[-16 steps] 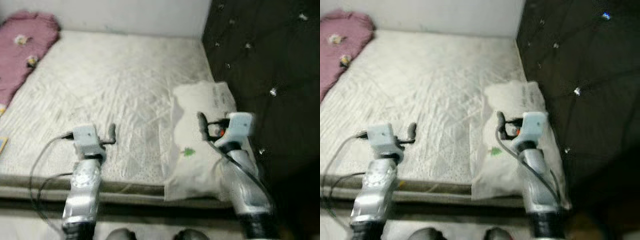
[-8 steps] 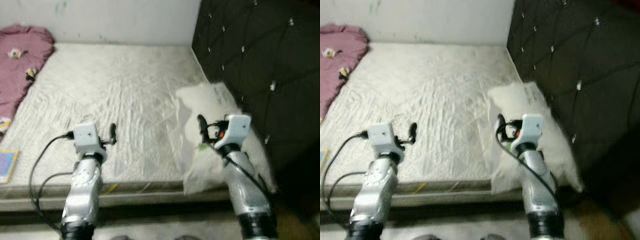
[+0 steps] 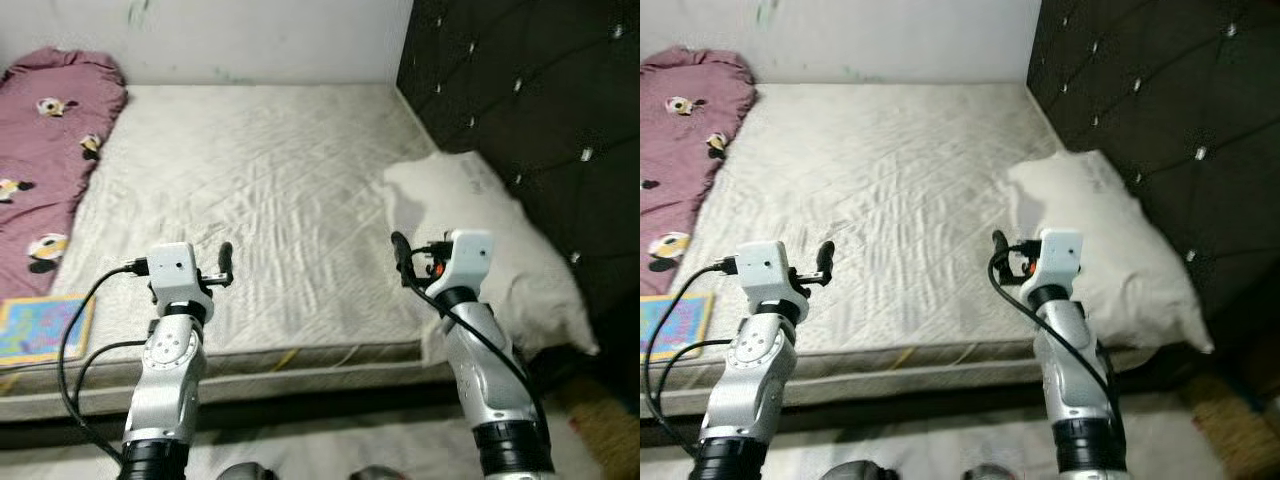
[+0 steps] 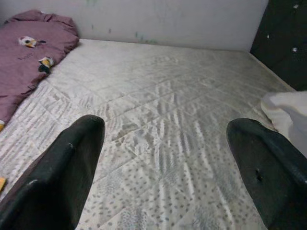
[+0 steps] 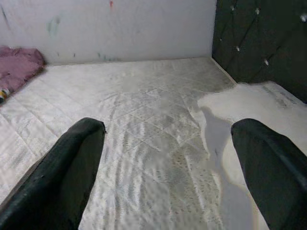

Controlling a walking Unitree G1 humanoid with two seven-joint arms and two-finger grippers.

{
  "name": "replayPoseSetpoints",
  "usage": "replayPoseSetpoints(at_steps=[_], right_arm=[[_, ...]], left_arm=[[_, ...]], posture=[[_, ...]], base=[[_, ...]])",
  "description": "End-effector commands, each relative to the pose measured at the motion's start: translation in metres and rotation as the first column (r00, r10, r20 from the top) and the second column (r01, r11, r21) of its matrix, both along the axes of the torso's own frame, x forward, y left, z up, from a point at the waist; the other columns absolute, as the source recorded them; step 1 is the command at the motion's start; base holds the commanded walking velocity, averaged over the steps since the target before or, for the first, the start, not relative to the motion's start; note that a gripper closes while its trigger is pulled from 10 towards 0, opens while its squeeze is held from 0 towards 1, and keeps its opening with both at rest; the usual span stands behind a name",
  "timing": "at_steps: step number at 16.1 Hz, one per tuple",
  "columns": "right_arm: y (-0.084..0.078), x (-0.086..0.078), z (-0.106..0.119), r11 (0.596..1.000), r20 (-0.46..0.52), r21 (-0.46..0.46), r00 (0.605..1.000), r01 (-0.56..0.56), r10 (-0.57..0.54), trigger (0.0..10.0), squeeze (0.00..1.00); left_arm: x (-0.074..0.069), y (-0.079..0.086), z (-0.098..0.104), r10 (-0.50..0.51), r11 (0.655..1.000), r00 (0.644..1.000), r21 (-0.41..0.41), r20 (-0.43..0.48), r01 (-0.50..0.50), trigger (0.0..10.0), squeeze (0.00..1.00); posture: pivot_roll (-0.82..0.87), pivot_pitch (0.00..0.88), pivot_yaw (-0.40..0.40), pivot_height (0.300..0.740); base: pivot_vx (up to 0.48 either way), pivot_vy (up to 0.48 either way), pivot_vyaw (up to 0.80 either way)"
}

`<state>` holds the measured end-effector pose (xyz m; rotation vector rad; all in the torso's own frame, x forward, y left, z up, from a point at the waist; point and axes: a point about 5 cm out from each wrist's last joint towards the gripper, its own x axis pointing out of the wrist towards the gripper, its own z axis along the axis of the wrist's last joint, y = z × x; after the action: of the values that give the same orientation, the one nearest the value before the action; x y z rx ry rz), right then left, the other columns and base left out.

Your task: Clean up the room

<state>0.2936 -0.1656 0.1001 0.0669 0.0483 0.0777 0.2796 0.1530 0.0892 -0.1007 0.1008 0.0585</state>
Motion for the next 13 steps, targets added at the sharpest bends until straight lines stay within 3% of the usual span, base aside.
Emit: replayPoseSetpoints(at_steps=[1, 8, 13], right_arm=[[-0.0034, 0.0005, 0.001, 1.0, 0.001, -0.003, 1.0, 0.013, -0.013, 10.0, 0.0], [-0.0017, -0.0002, -0.0012, 1.0, -0.006, -0.013, 1.0, 0.004, -0.004, 10.0, 0.0], [-0.0033, -0.004, -0.0034, 1.0, -0.013, -0.026, 1.0, -0.003, 0.003, 10.0, 0.0]], left_arm=[[0.0002, -0.0032, 0.0015, -0.023, 1.0, 1.0, -0.003, 0.003, 0.023, 10.0, 0.0], [-0.0004, -0.0043, 0.0034, -0.034, 0.999, 0.999, -0.002, 0.027, 0.035, 10.0, 0.0], [-0.0067, -0.004, 0.0066, -0.088, 0.996, 0.994, -0.016, 0.06, 0.089, 10.0, 0.0]], posture=[[-0.03, 0.0, -0.016, 0.74], [-0.03, 0.0, -0.019, 0.74], [-0.02, 0.002, -0.028, 0.74]], base=[[0.0, 0.48, 0.0], [0.0, 0.48, 0.0], [0.055, 0.0, 0.0]])
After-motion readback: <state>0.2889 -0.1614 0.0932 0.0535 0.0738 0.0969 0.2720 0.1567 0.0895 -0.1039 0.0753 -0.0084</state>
